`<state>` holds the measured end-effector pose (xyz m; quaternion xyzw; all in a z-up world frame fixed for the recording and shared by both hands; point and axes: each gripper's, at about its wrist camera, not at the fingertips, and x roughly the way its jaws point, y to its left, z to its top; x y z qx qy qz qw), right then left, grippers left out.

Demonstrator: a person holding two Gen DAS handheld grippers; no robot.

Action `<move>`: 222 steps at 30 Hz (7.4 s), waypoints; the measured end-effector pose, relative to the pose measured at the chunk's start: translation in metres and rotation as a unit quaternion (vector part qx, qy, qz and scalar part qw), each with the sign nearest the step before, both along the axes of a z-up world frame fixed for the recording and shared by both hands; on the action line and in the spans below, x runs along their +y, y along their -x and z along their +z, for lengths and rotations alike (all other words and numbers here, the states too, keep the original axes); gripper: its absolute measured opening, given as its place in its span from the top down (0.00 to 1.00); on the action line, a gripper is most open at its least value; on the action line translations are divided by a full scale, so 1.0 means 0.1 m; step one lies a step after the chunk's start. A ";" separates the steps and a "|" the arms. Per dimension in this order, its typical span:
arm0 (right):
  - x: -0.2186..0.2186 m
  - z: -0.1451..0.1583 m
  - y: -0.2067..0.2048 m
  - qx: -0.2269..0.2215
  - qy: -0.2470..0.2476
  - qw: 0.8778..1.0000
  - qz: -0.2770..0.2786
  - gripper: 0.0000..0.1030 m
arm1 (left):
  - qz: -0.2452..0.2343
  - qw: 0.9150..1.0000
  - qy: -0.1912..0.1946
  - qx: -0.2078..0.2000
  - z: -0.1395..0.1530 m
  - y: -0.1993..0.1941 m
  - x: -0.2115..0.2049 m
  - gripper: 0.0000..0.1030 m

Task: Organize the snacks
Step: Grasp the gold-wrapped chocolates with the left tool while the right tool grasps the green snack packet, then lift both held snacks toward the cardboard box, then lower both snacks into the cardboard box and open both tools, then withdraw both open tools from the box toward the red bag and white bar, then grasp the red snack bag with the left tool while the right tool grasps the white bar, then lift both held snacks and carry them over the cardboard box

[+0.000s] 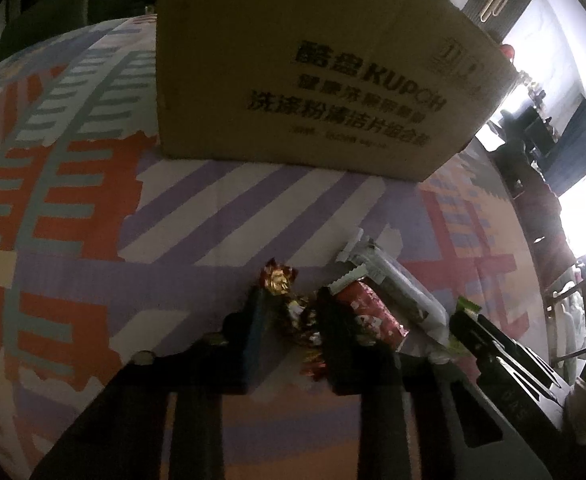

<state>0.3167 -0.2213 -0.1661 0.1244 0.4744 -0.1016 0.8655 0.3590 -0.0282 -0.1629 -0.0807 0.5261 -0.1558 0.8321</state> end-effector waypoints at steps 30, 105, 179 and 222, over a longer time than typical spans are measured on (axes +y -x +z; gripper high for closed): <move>0.23 0.67 0.22 -0.078 0.014 0.995 0.065 0.79 | -0.019 0.995 -0.044 -0.087 0.70 0.35 -0.03 0.82; 0.39 2.06 -1.57 -0.113 0.007 0.966 0.233 0.78 | -0.034 0.992 -0.055 -0.113 2.19 -1.19 -0.24 0.81; 0.17 0.17 -0.45 0.061 -0.030 0.949 0.307 0.60 | -0.025 0.997 -0.026 0.073 0.31 -0.02 -0.43 0.55; 0.54 0.01 -0.60 0.050 0.019 0.949 0.309 0.79 | -0.014 0.994 -0.049 0.093 0.18 -0.04 -0.02 0.77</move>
